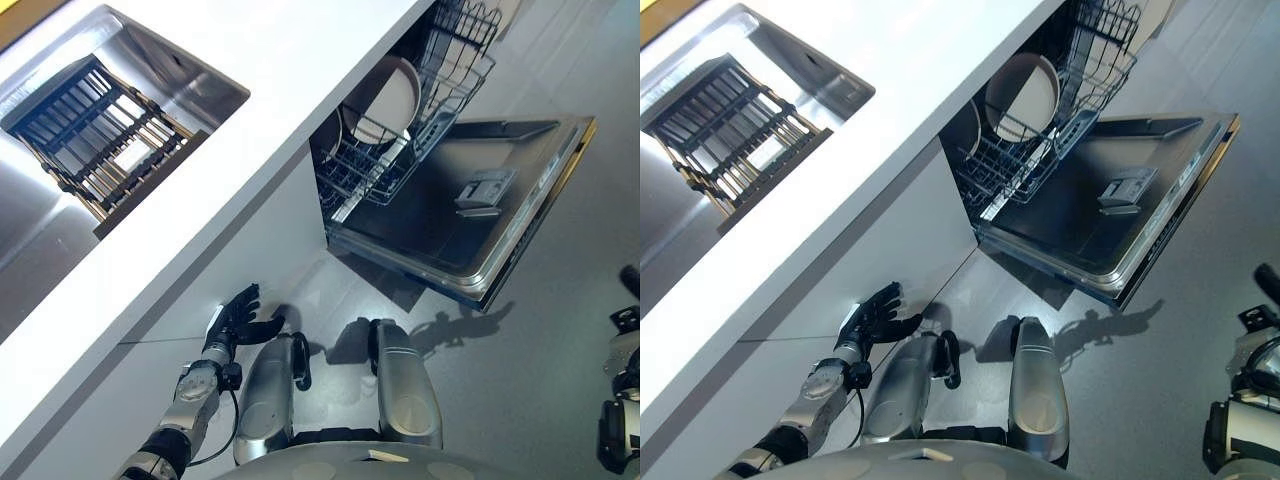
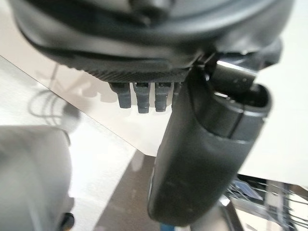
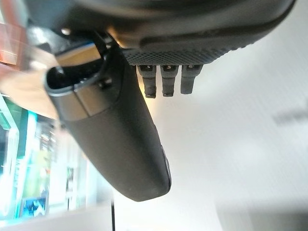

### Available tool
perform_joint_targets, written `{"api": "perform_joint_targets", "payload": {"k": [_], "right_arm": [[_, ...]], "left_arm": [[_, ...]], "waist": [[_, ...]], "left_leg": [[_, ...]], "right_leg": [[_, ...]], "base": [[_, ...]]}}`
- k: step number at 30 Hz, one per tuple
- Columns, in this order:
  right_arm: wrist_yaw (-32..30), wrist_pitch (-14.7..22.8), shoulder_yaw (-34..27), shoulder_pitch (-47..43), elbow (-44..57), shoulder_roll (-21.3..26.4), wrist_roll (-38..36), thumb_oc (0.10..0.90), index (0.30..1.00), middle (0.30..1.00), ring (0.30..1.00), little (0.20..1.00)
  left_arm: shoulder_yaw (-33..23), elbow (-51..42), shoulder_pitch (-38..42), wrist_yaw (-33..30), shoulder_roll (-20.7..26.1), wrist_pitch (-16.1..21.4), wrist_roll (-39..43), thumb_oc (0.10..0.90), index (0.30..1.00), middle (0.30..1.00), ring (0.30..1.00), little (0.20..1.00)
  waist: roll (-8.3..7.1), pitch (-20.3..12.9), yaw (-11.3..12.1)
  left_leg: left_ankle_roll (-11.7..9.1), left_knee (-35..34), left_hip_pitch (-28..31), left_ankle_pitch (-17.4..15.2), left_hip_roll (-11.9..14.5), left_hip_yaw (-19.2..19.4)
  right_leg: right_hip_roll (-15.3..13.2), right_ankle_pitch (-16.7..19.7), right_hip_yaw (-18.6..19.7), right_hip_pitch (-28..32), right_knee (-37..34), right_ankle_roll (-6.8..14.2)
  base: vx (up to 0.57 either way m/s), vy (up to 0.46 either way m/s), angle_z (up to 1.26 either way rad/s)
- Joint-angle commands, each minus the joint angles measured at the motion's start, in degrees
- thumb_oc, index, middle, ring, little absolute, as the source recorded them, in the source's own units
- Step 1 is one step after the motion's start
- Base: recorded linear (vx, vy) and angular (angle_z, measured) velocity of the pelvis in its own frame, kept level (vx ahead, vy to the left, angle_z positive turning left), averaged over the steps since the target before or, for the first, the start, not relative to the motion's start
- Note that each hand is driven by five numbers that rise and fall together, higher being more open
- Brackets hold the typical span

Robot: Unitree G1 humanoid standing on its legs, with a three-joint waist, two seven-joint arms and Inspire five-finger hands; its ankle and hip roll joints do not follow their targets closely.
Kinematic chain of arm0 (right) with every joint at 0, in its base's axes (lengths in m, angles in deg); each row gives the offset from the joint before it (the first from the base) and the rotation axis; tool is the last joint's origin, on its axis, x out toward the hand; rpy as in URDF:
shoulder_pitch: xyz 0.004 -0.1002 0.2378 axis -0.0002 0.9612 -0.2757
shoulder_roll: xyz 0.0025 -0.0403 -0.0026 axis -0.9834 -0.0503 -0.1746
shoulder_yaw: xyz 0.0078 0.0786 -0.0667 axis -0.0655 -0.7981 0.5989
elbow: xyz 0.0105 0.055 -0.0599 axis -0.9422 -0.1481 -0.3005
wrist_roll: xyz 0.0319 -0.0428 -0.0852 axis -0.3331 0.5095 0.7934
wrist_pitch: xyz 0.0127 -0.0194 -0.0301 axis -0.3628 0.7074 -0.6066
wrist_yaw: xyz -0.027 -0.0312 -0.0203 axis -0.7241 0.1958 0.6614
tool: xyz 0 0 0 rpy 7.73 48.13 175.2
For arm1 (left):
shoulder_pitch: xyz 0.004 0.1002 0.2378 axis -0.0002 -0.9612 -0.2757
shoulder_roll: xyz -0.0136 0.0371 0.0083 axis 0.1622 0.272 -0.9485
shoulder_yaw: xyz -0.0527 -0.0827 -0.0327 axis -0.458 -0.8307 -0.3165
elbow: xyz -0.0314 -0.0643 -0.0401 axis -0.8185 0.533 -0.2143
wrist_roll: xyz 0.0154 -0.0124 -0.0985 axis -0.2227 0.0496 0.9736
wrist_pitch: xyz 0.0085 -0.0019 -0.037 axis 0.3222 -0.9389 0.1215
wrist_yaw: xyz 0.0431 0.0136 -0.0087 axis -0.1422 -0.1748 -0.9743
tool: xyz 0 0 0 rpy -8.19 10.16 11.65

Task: Pick up plates and place into dishwasher.

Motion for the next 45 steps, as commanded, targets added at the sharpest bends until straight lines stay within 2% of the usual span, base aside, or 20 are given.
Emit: {"api": "perform_joint_targets", "payload": {"k": [1, 5, 8, 12, 17, 21, 22, 29, 36, 45], "right_arm": [[14.1, -0.3, 3.1, -1.6, 0.3, 1.0, -4.8, 0.8, 0.9, 0.9, 0.9, 0.9], [23.4, -4.7, 4.9, -3.5, 0.3, 0.0, -6.4, 0.8, 0.9, 0.9, 0.9, 0.9], [27.2, -7.6, 6.4, -5.0, 1.4, -0.7, -6.4, 0.8, 0.9, 0.9, 0.9, 0.9], [30.0, -12.0, 7.8, -6.9, 2.7, -1.0, -5.0, 0.8, 0.9, 0.9, 0.9, 0.9], [30.2, -17.2, 10.1, -10.1, 3.1, -0.8, -0.8, 0.8, 0.9, 0.9, 0.9, 0.9], [31.8, -19.4, 11.7, -12.0, 3.5, -1.0, 0.1, 0.8, 0.9, 0.9, 0.9, 0.9], [34.2, -20.4, 12.3, -12.9, 3.8, -0.9, 0.5, 0.8, 0.9, 0.9, 0.9, 0.9], [39.5, -21.7, 16.0, -13.9, 8.5, -1.8, 4.0, 0.8, 0.9, 0.9, 0.9, 0.9], [48.0, -23.8, 18.2, -13.8, 14.5, -2.4, 2.5, 0.8, 0.9, 0.9, 0.9, 0.9], [47.4, -23.8, 20.3, -18.5, 23.9, -3.2, -3.9, 0.8, 0.9, 0.9, 0.9, 0.9]], "left_arm": [[-0.4, -3.4, -2.1, -0.3, 3.4, 2.9, -1.1, 0.8, 0.9, 0.9, 0.9, 0.9], [-0.4, -2.6, -2.1, 0.9, 3.7, 2.9, -1.6, 0.8, 0.9, 0.9, 0.9, 0.9], [-0.5, -2.3, -2.4, 1.5, 3.8, 3.1, -1.9, 0.8, 0.9, 0.9, 0.9, 0.9], [-0.7, -2.1, -2.3, 2.1, 4.0, 2.8, -2.1, 0.8, 0.9, 0.9, 0.9, 0.9], [-0.8, -1.7, -2.1, 2.2, 4.2, 2.6, -1.9, 0.8, 0.9, 0.9, 0.9, 0.9], [-1.2, -1.3, -2.1, 2.0, 4.0, 2.4, -2.2, 0.8, 0.9, 0.9, 0.9, 0.9], [-1.5, -0.9, -2.1, 2.1, 4.0, 2.6, -2.3, 0.8, 0.9, 0.9, 0.9, 0.9], [-2.6, -0.7, -2.4, 2.4, 4.5, 2.3, -2.8, 0.8, 0.9, 0.9, 0.9, 0.9], [-2.7, -2.8, -2.7, 2.3, 5.4, 1.0, -2.9, 0.8, 0.9, 0.9, 0.9, 0.9], [-2.8, -5.1, -3.4, 2.2, 7.0, -0.8, -2.6, 0.8, 0.9, 0.9, 0.9, 0.9]], "waist": [[-0.49, -4.5, 1.5], [-0.23, -4.9, 2.2], [-0.22, -5.1, 2.6], [-0.4, -5.3, 3.0], [-0.63, -5.4, 3.9], [-0.84, -5.3, 4.4], [-0.89, -5.3, 4.6], [-1.28, -5.2, 5.2], [-1.47, -5.0, 5.7], [-1.64, -5.1, 7.2]], "left_leg": [[5.8, 3.5, -0.3, -5.6, -2.9, 1.1], [5.9, 4.6, -0.8, -5.8, -3.3, 0.6], [5.8, 5.1, -1.0, -5.9, -3.4, 0.3], [5.7, 5.9, -1.3, -6.1, -3.4, 0.1], [5.7, 6.6, -1.9, -6.0, -3.4, -0.4], [5.7, 6.6, -2.0, -5.7, -3.3, -0.6], [5.6, 6.6, -2.1, -5.5, -3.4, -0.7], [5.5, 6.1, -2.2, -5.0, -3.2, -0.9], [5.2, 6.1, -2.2, -4.8, -3.2, -1.4], [5.0, 6.4, -2.4, -5.0, -3.5, -2.1]], "right_leg": [[2.0, -0.4, -3.9, 4.1, 0.7, -5.2], [1.8, -0.9, -4.4, 3.5, 2.3, -5.4], [1.8, -1.1, -4.5, 3.2, 3.0, -5.4], [1.6, -1.4, -4.7, 3.0, 3.6, -5.4], [1.5, -1.4, -4.9, 2.7, 4.3, -5.4], [1.4, -1.3, -5.0, 2.7, 4.4, -5.4], [1.4, -1.3, -5.1, 2.7, 4.3, -5.3], [1.1, -1.0, -5.3, 2.7, 4.2, -5.1], [0.9, -0.8, -5.3, 3.2, 3.6, -4.7], [0.2, -1.1, -6.0, 3.8, 4.0, -4.3]], "base": [[0.02, -0.037, 0.03], [0.01, -0.032, 0.06], [0.01, -0.022, 0.1], [0.01, -0.003, 0.01], [0.01, -0.02, -0.08], [0.01, -0.01, 0.02], [0.0, -0.011, 0.04], [0.0, -0.003, -0.02], [0.0, 0.0, 0.0], [0.02, -0.001, -0.04]]}}
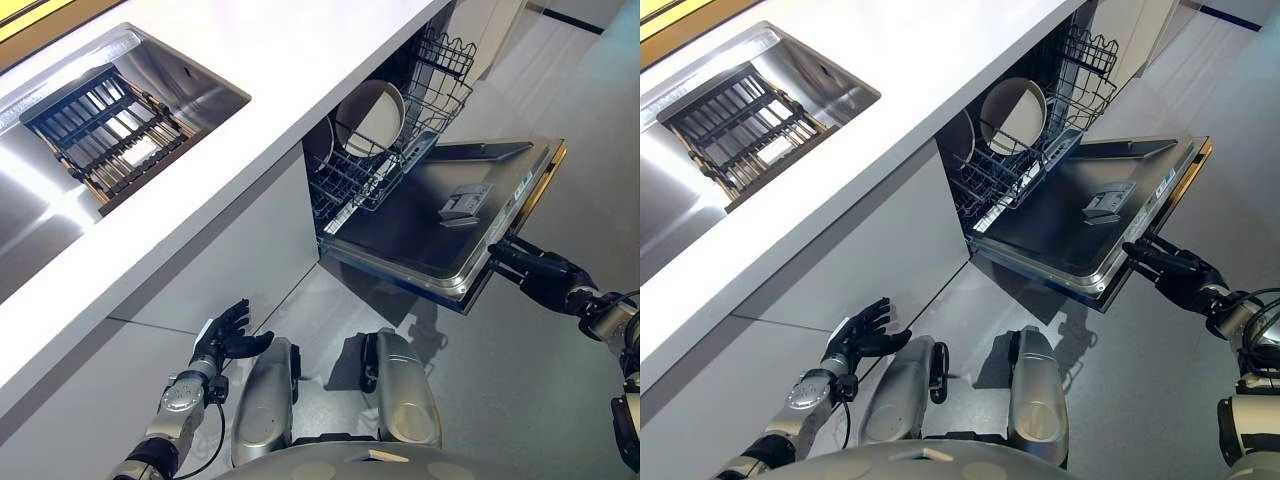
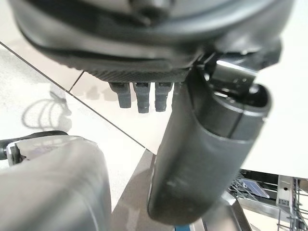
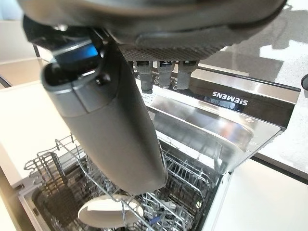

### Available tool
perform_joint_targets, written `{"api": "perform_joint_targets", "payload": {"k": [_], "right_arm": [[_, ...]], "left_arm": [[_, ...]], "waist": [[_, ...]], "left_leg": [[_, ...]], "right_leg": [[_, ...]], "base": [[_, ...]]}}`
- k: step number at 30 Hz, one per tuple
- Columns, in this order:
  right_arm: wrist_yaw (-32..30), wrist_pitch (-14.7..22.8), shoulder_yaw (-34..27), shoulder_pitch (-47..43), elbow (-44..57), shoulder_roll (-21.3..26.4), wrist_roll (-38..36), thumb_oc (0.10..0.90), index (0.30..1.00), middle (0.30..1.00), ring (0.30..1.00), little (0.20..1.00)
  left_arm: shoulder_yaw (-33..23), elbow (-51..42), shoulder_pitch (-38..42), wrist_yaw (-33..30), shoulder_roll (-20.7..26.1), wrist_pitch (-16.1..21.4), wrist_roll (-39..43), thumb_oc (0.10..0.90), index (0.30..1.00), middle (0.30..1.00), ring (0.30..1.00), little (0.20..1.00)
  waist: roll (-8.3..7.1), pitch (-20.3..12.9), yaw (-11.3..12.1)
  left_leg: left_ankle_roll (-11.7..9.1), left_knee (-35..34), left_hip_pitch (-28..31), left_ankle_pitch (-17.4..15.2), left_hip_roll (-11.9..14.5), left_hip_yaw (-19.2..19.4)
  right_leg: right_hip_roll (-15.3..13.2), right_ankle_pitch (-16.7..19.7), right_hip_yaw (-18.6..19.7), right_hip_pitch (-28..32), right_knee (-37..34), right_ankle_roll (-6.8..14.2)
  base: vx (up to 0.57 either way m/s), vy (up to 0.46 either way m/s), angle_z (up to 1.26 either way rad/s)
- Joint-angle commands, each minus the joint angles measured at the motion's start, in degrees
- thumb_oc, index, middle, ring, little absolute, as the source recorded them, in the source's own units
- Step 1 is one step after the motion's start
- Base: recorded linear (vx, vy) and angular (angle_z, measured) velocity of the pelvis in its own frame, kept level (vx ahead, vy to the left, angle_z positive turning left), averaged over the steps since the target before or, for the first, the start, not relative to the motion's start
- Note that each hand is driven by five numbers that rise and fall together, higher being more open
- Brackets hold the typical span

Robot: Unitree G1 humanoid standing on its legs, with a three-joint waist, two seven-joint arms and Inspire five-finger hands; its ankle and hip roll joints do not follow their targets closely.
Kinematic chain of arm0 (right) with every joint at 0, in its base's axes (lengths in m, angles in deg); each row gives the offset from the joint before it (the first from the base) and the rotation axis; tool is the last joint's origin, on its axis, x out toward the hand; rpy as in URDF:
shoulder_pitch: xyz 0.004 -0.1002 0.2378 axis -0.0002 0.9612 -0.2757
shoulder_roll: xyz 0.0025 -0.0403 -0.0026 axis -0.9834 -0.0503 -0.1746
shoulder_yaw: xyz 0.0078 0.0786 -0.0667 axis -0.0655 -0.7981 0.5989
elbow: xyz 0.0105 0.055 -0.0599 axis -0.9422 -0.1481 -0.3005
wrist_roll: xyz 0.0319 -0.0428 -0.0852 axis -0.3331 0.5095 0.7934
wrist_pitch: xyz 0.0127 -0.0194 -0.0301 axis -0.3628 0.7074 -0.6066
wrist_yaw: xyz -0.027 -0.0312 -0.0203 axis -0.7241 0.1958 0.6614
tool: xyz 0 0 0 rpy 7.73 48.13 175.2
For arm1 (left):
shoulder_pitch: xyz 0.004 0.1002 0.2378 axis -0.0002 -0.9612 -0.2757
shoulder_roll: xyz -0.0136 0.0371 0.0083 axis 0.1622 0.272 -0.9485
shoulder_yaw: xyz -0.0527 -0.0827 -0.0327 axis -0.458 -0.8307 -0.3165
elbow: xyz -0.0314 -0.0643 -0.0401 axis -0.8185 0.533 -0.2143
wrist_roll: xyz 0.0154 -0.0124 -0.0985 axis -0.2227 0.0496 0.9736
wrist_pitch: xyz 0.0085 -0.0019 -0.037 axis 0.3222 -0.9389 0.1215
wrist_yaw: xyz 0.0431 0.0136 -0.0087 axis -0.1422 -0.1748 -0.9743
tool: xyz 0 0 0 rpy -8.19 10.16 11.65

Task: Pick up plates and place into dishwasher.

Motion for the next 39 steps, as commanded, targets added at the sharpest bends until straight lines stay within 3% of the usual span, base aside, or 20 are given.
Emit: {"api": "perform_joint_targets", "payload": {"k": [1, 11, 17, 25, 28, 31, 34, 39], "right_arm": [[15.9, 1.6, 1.8, -14.8, 15.8, -11.1, -10.8, 0.8, 0.9, 0.9, 0.9, 0.9], [13.5, 1.4, 1.6, -20.0, 21.7, -11.7, -17.7, 0.8, 0.9, 0.9, 0.9, 0.9], [12.2, 1.0, 1.1, -21.1, 21.9, -12.0, -17.0, 0.8, 0.9, 0.9, 0.9, 0.9], [7.6, 6.2, 0.4, -16.6, 22.8, -10.9, -12.9, 0.8, 0.9, 0.9, 0.9, 0.9], [1.9, 10.8, -0.6, -11.7, 23.7, -10.4, -7.5, 0.8, 0.9, 0.9, 0.9, 0.9], [-6.2, 19.2, -2.1, -6.1, 25.5, -9.9, -1.1, 0.8, 0.9, 0.9, 0.9, 0.9], [-19.3, 29.2, -6.0, -0.3, 28.8, -10.1, 2.9, 0.8, 0.9, 0.9, 0.9, 0.9], [-36.9, 40.1, -12.2, 10.0, 33.5, -12.8, 15.0, 0.8, 0.9, 0.9, 0.9, 0.9]], "left_arm": [[0.1, -7.3, -1.6, 0.1, 5.0, 1.8, -0.5, 0.8, 0.9, 0.9, 0.9, 0.9], [0.5, -7.8, -2.6, 0.4, 5.2, 2.2, -1.5, 0.8, 0.9, 0.9, 0.9, 0.9], [0.5, -7.6, -2.8, 0.9, 5.1, 1.8, -1.7, 0.8, 0.9, 0.9, 0.9, 0.9], [-0.3, -6.6, -3.6, 1.4, 4.7, 3.0, -2.0, 0.8, 0.9, 0.9, 0.9, 0.9], [-1.3, -6.5, -3.9, 1.0, 4.2, 3.1, -2.3, 0.8, 0.9, 0.9, 0.9, 0.9], [-2.5, -6.3, -4.2, 0.5, 3.6, 3.5, -2.3, 0.8, 0.9, 0.9, 0.9, 0.9], [-3.8, -5.7, -4.3, -0.1, 2.9, 3.9, -2.1, 0.8, 0.9, 0.9, 0.9, 0.9], [-5.1, -5.6, -4.4, -1.7, 0.9, 5.1, -1.1, 0.8, 0.9, 0.9, 0.9, 0.9]], "waist": [[-1.25, -3.8, 5.3], [-1.51, -4.5, 6.9], [-1.48, -4.9, 7.3], [-1.89, -4.9, 6.3], [-2.28, -4.7, 5.2], [-2.63, -4.4, 3.7], [-2.84, -3.8, 1.5], [-2.49, -2.4, -2.3]], "left_leg": [[5.8, 2.6, 1.1, -5.2, -3.2, 4.3], [5.4, 3.1, 1.3, -5.9, -3.6, 3.8], [5.1, 3.2, 1.7, -5.9, -3.8, 3.7], [5.1, 1.9, 2.4, -5.5, -3.3, 4.4], [5.4, 1.6, 2.5, -5.5, -3.1, 4.9], [5.9, 1.2, 2.7, -5.4, -2.5, 5.5], [6.3, 0.5, 3.0, -5.2, -1.9, 6.5], [6.8, -0.1, 2.8, -5.2, -1.7, 7.7]], "right_leg": [[1.5, -0.8, 0.9, 5.5, 0.6, -2.3], [0.9, -1.2, 0.1, 6.7, 0.4, -1.9], [0.8, -1.1, 0.0, 7.6, -0.2, -1.7], [0.8, -0.5, 0.4, 7.7, -1.1, -1.2], [1.0, -0.1, 1.1, 7.5, -1.6, -1.1], [1.3, 0.2, 1.7, 6.9, -1.8, -1.1], [1.9, 0.8, 2.8, 6.3, -2.2, -1.0], [3.1, 1.2, 4.7, 5.0, -2.9, -0.8]], "base": [[0.02, -0.01, -0.06], [0.03, -0.002, 0.34], [0.03, 0.009, 0.13], [0.0, 0.007, 0.02], [0.0, 0.0, 0.0], [-0.01, 0.003, -0.02], [-0.03, 0.014, -0.16], [-0.06, 0.037, -0.21]]}}
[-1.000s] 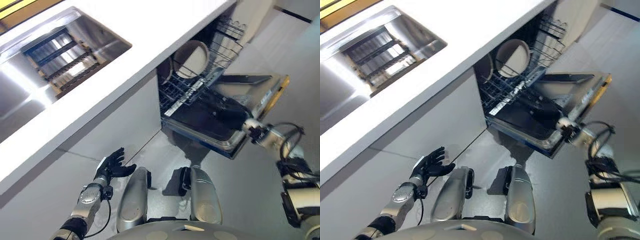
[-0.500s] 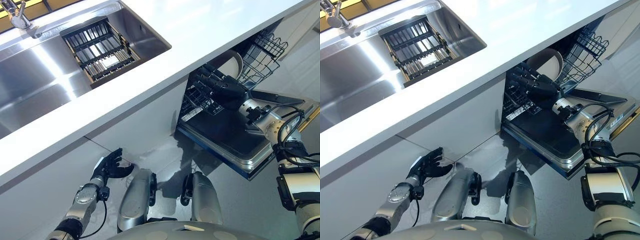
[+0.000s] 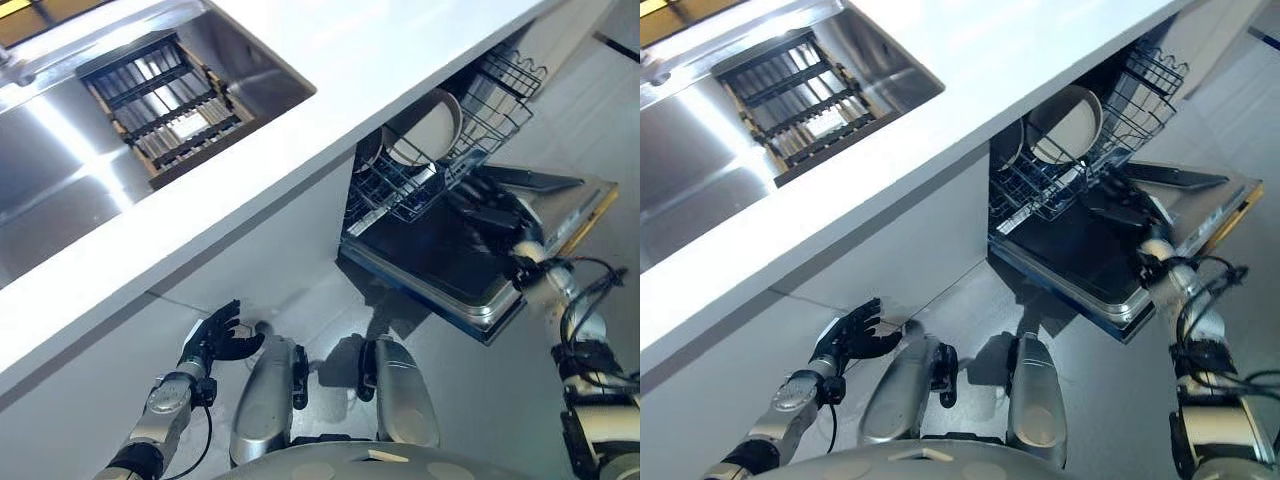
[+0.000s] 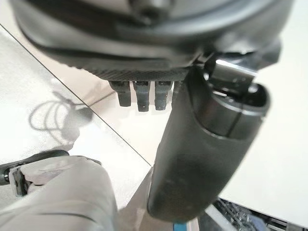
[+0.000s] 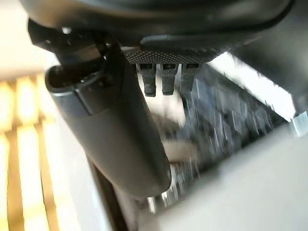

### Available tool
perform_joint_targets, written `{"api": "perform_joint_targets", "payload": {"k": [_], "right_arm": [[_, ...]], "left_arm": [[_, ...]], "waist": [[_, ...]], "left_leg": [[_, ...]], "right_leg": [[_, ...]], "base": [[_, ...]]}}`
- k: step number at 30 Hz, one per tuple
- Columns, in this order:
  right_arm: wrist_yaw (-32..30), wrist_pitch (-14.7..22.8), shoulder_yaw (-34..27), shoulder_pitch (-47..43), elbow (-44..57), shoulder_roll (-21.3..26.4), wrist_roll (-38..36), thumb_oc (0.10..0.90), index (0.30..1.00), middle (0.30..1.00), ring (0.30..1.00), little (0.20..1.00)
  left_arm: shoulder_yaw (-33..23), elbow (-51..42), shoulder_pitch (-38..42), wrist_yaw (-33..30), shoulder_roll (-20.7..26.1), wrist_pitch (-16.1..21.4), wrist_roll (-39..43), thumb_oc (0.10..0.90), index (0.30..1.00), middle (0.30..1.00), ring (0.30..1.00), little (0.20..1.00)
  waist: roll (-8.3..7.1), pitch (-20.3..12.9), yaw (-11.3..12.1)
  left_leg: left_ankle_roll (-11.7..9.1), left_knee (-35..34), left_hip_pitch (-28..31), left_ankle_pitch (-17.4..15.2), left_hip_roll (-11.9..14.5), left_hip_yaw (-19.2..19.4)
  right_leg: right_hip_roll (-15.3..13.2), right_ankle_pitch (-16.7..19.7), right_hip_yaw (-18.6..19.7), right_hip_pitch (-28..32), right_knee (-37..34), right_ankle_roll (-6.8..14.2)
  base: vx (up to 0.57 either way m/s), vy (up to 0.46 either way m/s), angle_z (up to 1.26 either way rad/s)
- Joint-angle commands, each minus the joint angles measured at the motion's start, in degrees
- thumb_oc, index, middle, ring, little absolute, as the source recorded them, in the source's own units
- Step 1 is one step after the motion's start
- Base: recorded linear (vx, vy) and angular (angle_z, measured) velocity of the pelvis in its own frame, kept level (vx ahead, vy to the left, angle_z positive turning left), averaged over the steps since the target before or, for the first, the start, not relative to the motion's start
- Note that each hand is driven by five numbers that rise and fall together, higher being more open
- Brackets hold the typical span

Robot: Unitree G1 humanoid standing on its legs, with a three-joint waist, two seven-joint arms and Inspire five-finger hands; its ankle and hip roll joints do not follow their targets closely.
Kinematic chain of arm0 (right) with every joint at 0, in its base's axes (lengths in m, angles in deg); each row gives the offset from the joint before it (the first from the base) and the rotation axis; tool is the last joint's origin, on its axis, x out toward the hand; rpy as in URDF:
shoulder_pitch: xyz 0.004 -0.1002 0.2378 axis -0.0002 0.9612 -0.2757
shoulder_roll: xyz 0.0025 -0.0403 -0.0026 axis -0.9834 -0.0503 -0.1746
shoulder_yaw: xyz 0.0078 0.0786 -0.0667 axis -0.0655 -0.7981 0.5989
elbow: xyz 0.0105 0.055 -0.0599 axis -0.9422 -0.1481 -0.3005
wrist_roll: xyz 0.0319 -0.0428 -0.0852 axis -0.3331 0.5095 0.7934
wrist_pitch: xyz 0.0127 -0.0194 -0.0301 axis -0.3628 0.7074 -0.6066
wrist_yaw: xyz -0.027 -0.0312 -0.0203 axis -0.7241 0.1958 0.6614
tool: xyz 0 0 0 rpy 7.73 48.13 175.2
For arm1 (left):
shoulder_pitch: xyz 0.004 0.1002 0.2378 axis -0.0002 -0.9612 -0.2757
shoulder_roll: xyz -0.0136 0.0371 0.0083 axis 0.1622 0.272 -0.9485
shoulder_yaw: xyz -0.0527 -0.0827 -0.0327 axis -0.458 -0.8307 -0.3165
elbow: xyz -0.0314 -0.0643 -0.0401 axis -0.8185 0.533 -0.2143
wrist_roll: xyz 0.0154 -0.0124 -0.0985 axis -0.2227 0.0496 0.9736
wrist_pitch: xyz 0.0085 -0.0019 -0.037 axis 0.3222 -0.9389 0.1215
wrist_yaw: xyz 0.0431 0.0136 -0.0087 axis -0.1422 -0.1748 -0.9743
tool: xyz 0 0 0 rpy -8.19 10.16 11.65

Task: Pick up plates and place into dishwasher.

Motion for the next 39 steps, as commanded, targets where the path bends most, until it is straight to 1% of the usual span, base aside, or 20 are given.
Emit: {"api": "perform_joint_targets", "payload": {"k": [1, 5, 7, 10, 11, 14, 16, 17, 18, 19, 21, 22, 23, 24, 26, 28, 29, 32, 34, 39], "right_arm": [[-12.9, 13.5, -5.5, 0.7, 6.1, 2.6, 8.5, 0.8, 0.9, 0.9, 0.9, 0.9], [-23.4, 17.3, -8.0, 2.6, 2.4, 3.4, 14.4, 0.8, 0.9, 0.9, 0.9, 0.9], [-32.0, 19.0, -9.3, 2.6, -0.7, 4.8, 17.1, 0.8, 0.9, 0.9, 0.9, 0.9], [-38.6, 20.0, -11.3, 2.6, -3.5, 5.6, 16.8, 0.8, 0.9, 0.9, 0.9, 0.9], [-40.5, 19.6, -12.3, 2.5, -5.1, 5.8, 16.4, 0.8, 0.9, 0.9, 0.9, 0.9], [-35.8, 18.5, -11.8, 2.0, -8.0, 5.9, 12.3, 0.8, 0.9, 0.9, 0.9, 0.9], [-28.5, 15.1, -10.0, 0.5, -10.9, 6.1, 6.0, 0.8, 0.9, 0.9, 0.9, 0.9], [-26.8, 14.4, -9.5, 0.1, -12.0, 6.1, 4.4, 0.8, 0.9, 0.9, 0.9, 0.9], [-17.9, 9.7, -8.0, -1.2, -15.6, 6.1, -3.1, 0.8, 0.9, 0.9, 0.9, 0.9], [-13.6, 7.3, -7.2, -2.0, -17.4, 5.8, -7.1, 0.8, 0.9, 0.9, 0.9, 0.9], [-5.3, 2.1, -5.8, -4.1, -22.6, 5.0, -11.4, 0.8, 0.9, 0.9, 0.9, 0.9], [-2.6, 0.9, -5.2, -4.9, -24.9, 4.8, -13.0, 0.8, 0.9, 0.9, 0.9, 0.9], [-0.5, -1.4, -4.6, -5.8, -26.9, 4.4, -13.7, 0.8, 0.9, 0.9, 0.9, 0.9], [2.0, -3.5, -4.0, -6.7, -28.8, 4.0, -15.2, 0.8, 0.9, 0.9, 0.9, 0.9], [7.9, -7.6, -2.7, -8.6, -33.8, 3.2, -17.3, 0.8, 0.9, 0.9, 0.9, 0.9], [11.1, -10.8, -2.0, -10.2, -36.0, 3.1, -19.0, 0.8, 0.9, 0.9, 0.9, 0.9], [14.3, -13.6, -1.2, -12.7, -38.0, 2.9, -20.4, 0.8, 0.9, 0.9, 0.9, 0.9], [20.7, -18.6, -0.1, -15.9, -38.8, 2.3, -22.2, 0.8, 0.9, 0.9, 0.9, 0.9], [27.0, -22.4, 0.7, -17.9, -36.5, 2.2, -25.4, 0.8, 0.9, 0.9, 0.9, 0.9], [43.8, -25.1, 3.3, -20.1, -22.6, 0.0, -37.0, 0.8, 0.9, 0.9, 0.9, 0.9]], "left_arm": [[-3.2, -1.8, -1.9, -2.0, -1.7, 6.1, -0.7, 0.8, 0.9, 0.9, 0.9, 0.9], [-2.8, -0.5, -1.1, -2.8, -2.8, 7.8, -0.2, 0.8, 0.9, 0.9, 0.9, 0.9], [-2.3, 0.2, -0.6, -3.2, -3.1, 8.9, 0.3, 0.8, 0.9, 0.9, 0.9, 0.9], [-1.6, 0.7, -0.4, -3.5, -3.2, 10.0, 1.0, 0.8, 0.9, 0.9, 0.9, 0.9], [-1.1, 0.7, -0.4, -3.7, -3.2, 10.4, 1.6, 0.8, 0.9, 0.9, 0.9, 0.9], [-0.2, -0.5, -0.2, -4.0, -3.4, 10.1, 1.9, 0.8, 0.9, 0.9, 0.9, 0.9], [0.3, -1.1, 0.4, -4.2, -3.1, 10.0, 1.9, 0.8, 0.9, 0.9, 0.9, 0.9], [0.4, -1.1, 0.6, -4.1, -3.1, 10.0, 1.9, 0.8, 0.9, 0.9, 0.9, 0.9], [0.5, -1.2, 1.1, -3.9, -2.8, 9.9, 1.9, 0.8, 0.9, 0.9, 0.9, 0.9], [0.4, -1.3, 1.2, -3.7, -2.7, 10.0, 1.7, 0.8, 0.9, 0.9, 0.9, 0.9], [1.1, -1.4, 2.2, -3.8, -2.2, 9.6, 1.4, 0.8, 0.9, 0.9, 0.9, 0.9], [1.2, -1.4, 2.6, -3.6, -2.1, 9.3, 1.2, 0.8, 0.9, 0.9, 0.9, 0.9], [1.6, -1.5, 3.0, -3.7, -1.9, 9.1, 1.2, 0.8, 0.9, 0.9, 0.9, 0.9], [2.0, -1.4, 3.3, -3.9, -1.8, 9.0, 1.1, 0.8, 0.9, 0.9, 0.9, 0.9], [2.5, -1.2, 4.0, -3.8, -1.6, 8.7, 0.7, 0.8, 0.9, 0.9, 0.9, 0.9], [2.8, -1.0, 4.3, -3.4, -1.4, 8.6, 0.4, 0.8, 0.9, 0.9, 0.9, 0.9], [3.2, -0.8, 4.6, -3.3, -1.4, 8.6, 0.1, 0.8, 0.9, 0.9, 0.9, 0.9], [3.5, -0.6, 4.7, -3.2, -1.7, 8.4, -0.6, 0.8, 0.9, 0.9, 0.9, 0.9], [3.5, -0.9, 4.4, -3.0, -1.5, 8.1, -0.6, 0.8, 0.9, 0.9, 0.9, 0.9], [2.3, -1.6, 3.8, -1.8, 0.0, 6.4, -0.1, 0.8, 0.9, 0.9, 0.9, 0.9]], "waist": [[0.21, -2.3, -2.5], [0.7, -1.5, -3.9], [1.18, -1.0, -4.2], [1.7, -0.7, -4.4], [2.16, -0.4, -4.4], [2.86, 0.0, -4.2], [3.12, 0.3, -3.7], [3.12, 0.4, -3.6], [3.21, 0.6, -3.1], [3.27, 0.7, -2.7], [3.32, 0.9, -1.7], [3.42, 1.0, -1.3], [3.5, 1.2, -0.8], [3.53, 1.1, -0.5], [3.77, 1.2, 0.6], [3.89, 1.1, 1.2], [4.14, 1.2, 2.0], [4.34, 0.8, 2.8], [4.42, 0.5, 3.2], [3.97, -0.7, 3.7]], "left_leg": [[2.9, -0.5, 0.4, -1.7, 0.0, -0.1], [3.0, -1.0, 0.0, -1.5, -0.2, 0.3], [2.8, -1.2, -0.4, -1.3, -0.3, 0.2], [2.6, -1.6, -0.8, -1.0, -0.5, 0.2], [2.4, -2.0, -0.9, -0.7, -0.7, 0.2], [2.2, -2.1, -1.2, -0.4, -1.1, 0.2], [2.1, -1.8, -2.0, -0.4, -1.5, 0.1], [2.0, -1.6, -2.3, -0.4, -1.6, 0.1], [1.9, -1.0, -3.0, -0.4, -1.8, -0.1], [1.9, -0.7, -3.3, -0.4, -1.9, -0.2], [1.9, -0.3, -3.8, -0.4, -2.1, -0.6], [1.9, -0.2, -3.9, -0.3, -2.2, -0.7], [1.9, 0.6, -4.1, -0.9, -2.2, -0.7], [2.0, 0.3, -4.4, -0.3, -2.3, -0.9], [2.1, 1.3, -4.5, -0.9, -2.4, -1.2], [2.2, 1.1, -4.7, -0.4, -2.6, -1.5], [2.2, 1.8, -4.5, -1.1, -2.7, -1.7], [2.1, 1.9, -4.2, -1.2, -2.7, -2.1], [2.1, 1.9, -3.8, -1.3, -2.7, -2.2], [1.9, 1.5, -3.3, -1.3, -2.1, -2.4]], "right_leg": [[1.8, 2.5, -0.7, 3.9, -2.0, -2.5], [2.5, 2.5, -0.1, 3.3, -2.3, -2.7], [2.6, 2.4, -0.1, 2.9, -2.2, -3.0], [2.7, 2.3, -0.2, 2.5, -2.2, -3.1], [2.7, 2.2, -0.3, 2.3, -2.2, -3.2], [2.4, 2.1, -0.6, 1.9, -2.2, -3.5], [2.2, 2.0, -0.9, 1.4, -1.9, -3.9], [2.2, 2.0, -1.0, 1.3, -1.8, -4.0], [2.1, 1.9, -1.4, 0.8, -1.5, -4.2], [2.0, 1.9, -1.5, 0.6, -1.2, -4.4], [1.8, 1.6, -2.1, 0.2, -0.6, -4.6], [1.8, 1.6, -2.2, 0.2, -0.4, -4.7], [1.7, 1.0, -2.5, 0.1, 0.6, -4.7], [1.6, 1.5, -2.7, -0.2, 0.3, -4.7], [1.4, 0.8, -3.0, -0.2, 1.5, -4.8], [1.3, 1.2, -3.4, -0.3, 1.3, -4.9], [1.2, 0.6, -3.6, -0.1, 2.2, -4.9], [0.9, 0.4, -3.9, 0.3, 2.5, -4.9], [0.7, 0.1, -4.0, 0.5, 2.9, -4.9], [0.3, -0.4, -4.2, 0.8, 3.5, -4.3]], "base": [[-0.05, 0.035, -0.27], [-0.05, 0.02, -0.25], [-0.07, 0.011, -0.17], [-0.05, 0.015, -0.07], [-0.06, 0.038, -0.05], [-0.05, 0.035, -0.02], [-0.07, -0.001, -0.05], [-0.08, -0.037, -0.02], [-0.07, -0.046, -0.01], [-0.08, -0.064, 0.02], [-0.06, -0.07, 0.04], [-0.04, -0.069, 0.12], [-0.04, -0.059, 0.16], [-0.03, -0.062, 0.16], [-0.02, -0.06, 0.08], [-0.01, -0.041, 0.01], [0.0, 0.0, 0.0], [0.03, -0.005, -0.04], [0.04, 0.007, -0.09], [0.05, -0.004, -0.04]]}}
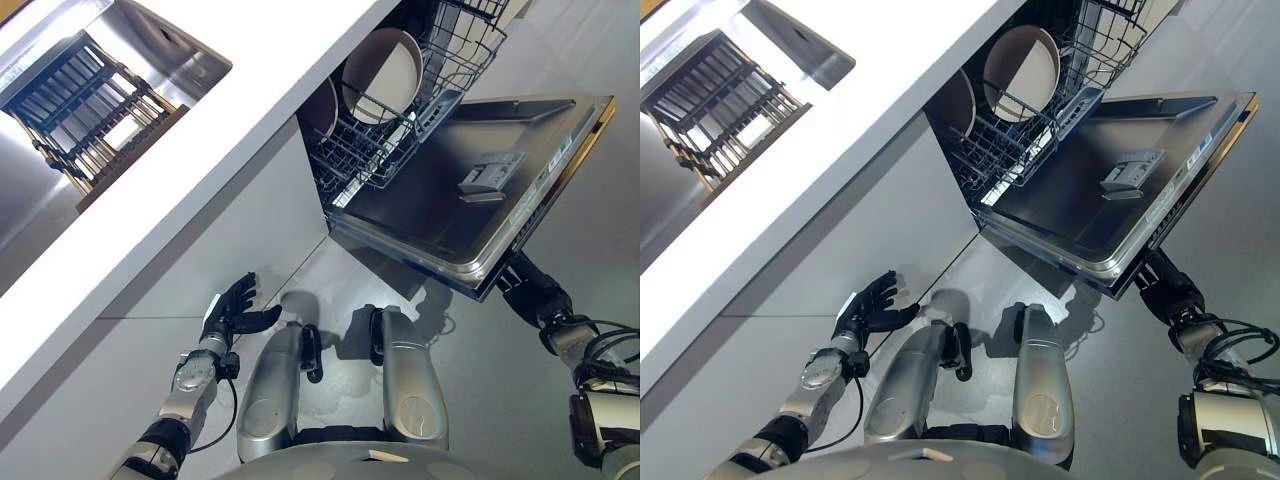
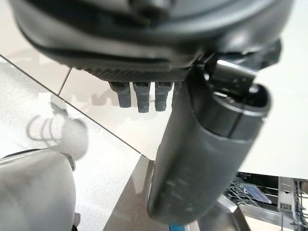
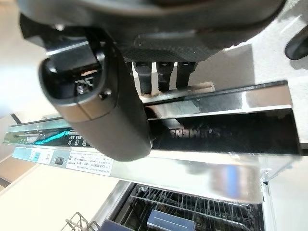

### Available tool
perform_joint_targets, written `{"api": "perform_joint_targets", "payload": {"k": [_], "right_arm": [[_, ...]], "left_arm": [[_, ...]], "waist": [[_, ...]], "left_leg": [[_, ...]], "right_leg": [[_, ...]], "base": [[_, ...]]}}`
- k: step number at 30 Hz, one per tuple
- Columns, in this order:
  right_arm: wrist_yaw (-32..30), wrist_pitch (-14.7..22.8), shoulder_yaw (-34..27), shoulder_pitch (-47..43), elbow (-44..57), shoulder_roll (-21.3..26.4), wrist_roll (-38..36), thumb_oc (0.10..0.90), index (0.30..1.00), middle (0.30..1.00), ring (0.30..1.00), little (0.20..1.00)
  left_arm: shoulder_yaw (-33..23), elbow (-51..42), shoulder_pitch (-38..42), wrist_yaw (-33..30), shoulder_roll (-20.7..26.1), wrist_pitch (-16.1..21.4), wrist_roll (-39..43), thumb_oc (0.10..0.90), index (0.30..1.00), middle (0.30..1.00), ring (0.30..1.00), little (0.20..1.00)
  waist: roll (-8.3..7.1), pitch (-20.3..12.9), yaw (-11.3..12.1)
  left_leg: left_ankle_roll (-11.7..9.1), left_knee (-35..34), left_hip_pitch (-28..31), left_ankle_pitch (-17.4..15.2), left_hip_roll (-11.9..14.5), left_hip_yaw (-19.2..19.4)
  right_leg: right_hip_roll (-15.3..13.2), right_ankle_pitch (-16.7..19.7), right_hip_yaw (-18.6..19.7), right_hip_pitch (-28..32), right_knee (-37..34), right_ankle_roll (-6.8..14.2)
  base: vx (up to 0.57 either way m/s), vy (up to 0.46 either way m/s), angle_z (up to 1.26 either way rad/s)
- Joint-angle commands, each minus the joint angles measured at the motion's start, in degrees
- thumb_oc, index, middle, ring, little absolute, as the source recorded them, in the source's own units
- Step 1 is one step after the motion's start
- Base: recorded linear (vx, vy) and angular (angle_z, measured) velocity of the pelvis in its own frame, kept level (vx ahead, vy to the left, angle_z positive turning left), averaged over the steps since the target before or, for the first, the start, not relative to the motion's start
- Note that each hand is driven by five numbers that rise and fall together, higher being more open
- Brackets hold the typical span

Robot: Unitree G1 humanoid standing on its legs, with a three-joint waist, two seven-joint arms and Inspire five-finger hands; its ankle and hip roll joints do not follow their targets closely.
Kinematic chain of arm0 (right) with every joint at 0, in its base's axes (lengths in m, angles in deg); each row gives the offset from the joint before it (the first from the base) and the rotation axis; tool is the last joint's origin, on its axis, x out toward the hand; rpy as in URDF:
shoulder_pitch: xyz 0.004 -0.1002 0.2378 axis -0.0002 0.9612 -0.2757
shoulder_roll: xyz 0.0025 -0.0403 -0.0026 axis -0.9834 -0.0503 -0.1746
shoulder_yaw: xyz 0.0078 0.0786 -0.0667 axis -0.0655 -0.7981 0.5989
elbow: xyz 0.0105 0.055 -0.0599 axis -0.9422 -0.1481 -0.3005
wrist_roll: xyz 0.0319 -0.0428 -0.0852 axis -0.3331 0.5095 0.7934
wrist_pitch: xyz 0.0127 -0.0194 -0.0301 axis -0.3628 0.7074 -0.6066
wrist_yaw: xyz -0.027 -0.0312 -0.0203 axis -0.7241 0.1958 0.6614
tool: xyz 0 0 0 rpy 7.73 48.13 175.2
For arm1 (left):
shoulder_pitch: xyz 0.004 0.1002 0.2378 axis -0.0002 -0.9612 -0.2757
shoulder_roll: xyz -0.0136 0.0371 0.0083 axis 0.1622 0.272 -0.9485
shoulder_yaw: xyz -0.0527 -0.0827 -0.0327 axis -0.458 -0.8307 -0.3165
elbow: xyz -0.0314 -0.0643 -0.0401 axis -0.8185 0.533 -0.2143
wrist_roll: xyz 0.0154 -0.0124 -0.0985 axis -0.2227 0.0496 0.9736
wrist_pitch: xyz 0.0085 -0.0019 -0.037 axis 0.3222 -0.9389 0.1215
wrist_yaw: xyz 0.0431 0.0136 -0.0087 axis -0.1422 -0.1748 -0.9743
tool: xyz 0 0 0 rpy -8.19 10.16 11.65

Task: Pick up plates and place into dishwasher.

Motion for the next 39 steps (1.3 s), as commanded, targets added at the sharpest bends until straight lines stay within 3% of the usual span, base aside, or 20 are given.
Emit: {"api": "perform_joint_targets", "payload": {"k": [1, 4, 9, 16, 21, 28, 39], "right_arm": [[26.8, -3.0, 2.1, -9.6, 18.2, -7.1, -14.3, 0.8, 0.9, 0.9, 0.9, 0.9], [30.7, -2.5, 2.2, -9.5, 28.6, -8.3, -19.8, 0.8, 0.9, 0.9, 0.9, 0.9], [33.6, -4.6, -1.5, -11.9, 34.0, -6.9, -26.1, 0.8, 0.9, 0.9, 0.9, 0.9], [30.4, -3.2, -4.5, -14.5, 45.8, -9.5, -35.9, 0.8, 0.9, 0.9, 0.9, 0.9], [27.3, -1.4, -5.0, -15.4, 49.3, -10.6, -37.0, 0.8, 0.9, 0.9, 0.9, 0.9], [24.7, -1.0, -4.0, -15.3, 45.7, -10.6, -32.8, 0.8, 0.9, 0.9, 0.9, 0.9], [30.1, -3.2, -5.8, -10.8, 35.6, -9.0, -33.8, 0.8, 0.9, 0.9, 0.9, 0.9]], "left_arm": [[-0.2, -4.2, -2.6, 1.0, 4.6, 1.5, -0.4, 0.8, 0.9, 0.9, 0.9, 0.9], [-0.2, -5.1, -3.5, 1.8, 5.4, 0.6, -1.3, 0.8, 0.9, 0.9, 0.9, 0.9], [0.5, -5.5, -4.6, 3.2, 6.4, 0.7, -2.3, 0.8, 0.9, 0.9, 0.9, 0.9], [0.8, -4.0, -5.2, 4.6, 6.3, 0.7, -3.1, 0.8, 0.9, 0.9, 0.9, 0.9], [0.0, -3.9, -5.8, 5.2, 6.0, 0.3, -3.5, 0.8, 0.9, 0.9, 0.9, 0.9], [-1.0, -2.7, -6.9, 5.3, 5.8, 1.5, -3.6, 0.8, 0.9, 0.9, 0.9, 0.9], [-1.5, -1.3, -7.1, 6.3, 5.6, 3.7, -3.5, 0.8, 0.9, 0.9, 0.9, 0.9]], "waist": [[-1.67, -5.9, 5.0], [-2.38, -7.0, 5.7], [-3.03, -8.2, 7.0], [-3.45, -9.8, 8.2], [-3.55, -10.3, 8.7], [-3.79, -10.4, 9.3], [-4.04, -10.9, 8.5]], "left_leg": [[4.5, 0.3, -0.5, -1.5, -1.8, 1.0], [4.4, 0.4, -0.6, -1.5, -1.8, 0.5], [4.1, 1.9, -0.8, -2.4, -2.1, -0.4], [3.5, 3.1, -0.1, -3.0, -2.7, -1.5], [3.4, 3.3, 0.6, -3.0, -2.9, -1.8], [3.5, 3.4, 1.0, -2.9, -2.8, -1.8], [3.7, 2.2, 1.7, -2.7, -2.4, -1.5]], "right_leg": [[0.7, 0.1, -1.4, 4.7, 0.3, -0.9], [0.5, 0.7, -2.0, 5.3, -0.4, -0.5], [0.2, 0.7, -2.8, 6.4, -0.8, 0.0], [0.1, 0.6, -3.0, 8.9, -1.6, 0.1], [0.2, 0.6, -3.0, 10.4, -2.2, 0.1], [0.1, 0.6, -2.9, 11.1, -2.3, 0.1], [0.3, 0.8, -2.6, 11.1, -2.8, 0.5]], "base": [[0.06, -0.042, 0.06], [0.05, -0.062, 0.08], [0.06, -0.047, -0.13], [0.08, -0.006, 0.04], [0.06, 0.005, 0.19], [0.03, -0.001, 0.5], [-0.01, 0.003, -0.02]]}}
